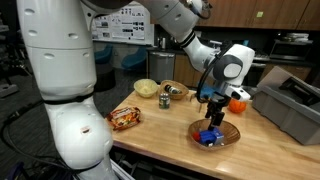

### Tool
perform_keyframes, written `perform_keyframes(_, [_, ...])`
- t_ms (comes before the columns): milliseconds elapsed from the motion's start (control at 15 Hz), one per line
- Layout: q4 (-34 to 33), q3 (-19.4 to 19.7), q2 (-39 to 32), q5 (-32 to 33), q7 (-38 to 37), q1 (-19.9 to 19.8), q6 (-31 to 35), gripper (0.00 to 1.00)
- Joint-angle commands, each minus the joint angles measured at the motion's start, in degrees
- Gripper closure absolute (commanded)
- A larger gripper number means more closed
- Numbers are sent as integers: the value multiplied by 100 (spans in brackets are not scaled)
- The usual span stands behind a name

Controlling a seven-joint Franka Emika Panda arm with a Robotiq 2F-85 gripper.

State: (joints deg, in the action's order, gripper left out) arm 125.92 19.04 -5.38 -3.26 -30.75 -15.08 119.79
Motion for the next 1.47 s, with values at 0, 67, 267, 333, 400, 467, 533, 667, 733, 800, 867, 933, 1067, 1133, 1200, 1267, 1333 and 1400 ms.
perform_keyframes(0, [220, -18, 303, 154, -302, -20, -49, 0])
perform_keyframes(67, [205, -34, 330, 183, -347, -13, -49, 0])
perform_keyframes(267, [151, -93, 460, 302, -421, 20, -25, 0])
perform_keyframes(333, [147, -101, 577, 440, -527, 21, -76, 0])
perform_keyframes(400, [160, -117, 679, 554, -612, 18, -110, 0])
perform_keyframes(467, [187, -128, 783, 680, -737, 5, -120, 0])
perform_keyframes(533, [198, -148, 840, 773, -827, -12, -135, 0])
perform_keyframes(667, [295, -168, 980, 871, -977, -52, -220, 0])
perform_keyframes(733, [374, -171, 1051, 867, -1042, -74, -262, 0])
perform_keyframes(800, [468, -171, 1113, 842, -1120, -95, -302, 0])
perform_keyframes(867, [592, -169, 1173, 786, -1202, -119, -325, 0])
perform_keyframes(933, [703, -168, 1211, 749, -1270, -139, -363, 0])
perform_keyframes(1067, [939, -168, 1207, 697, -1427, -180, -493, 0])
perform_keyframes(1133, [1073, -170, 1187, 644, -1471, -190, -518, 0])
perform_keyframes(1200, [1182, -172, 1179, 605, -1518, -197, -558, 0])
perform_keyframes(1267, [1284, -173, 1147, 536, -1544, -198, -566, 0])
perform_keyframes(1333, [1366, -176, 1109, 441, -1519, -189, -567, 0])
perform_keyframes(1400, [1447, -193, 1056, 363, -1486, -165, -515, 0])
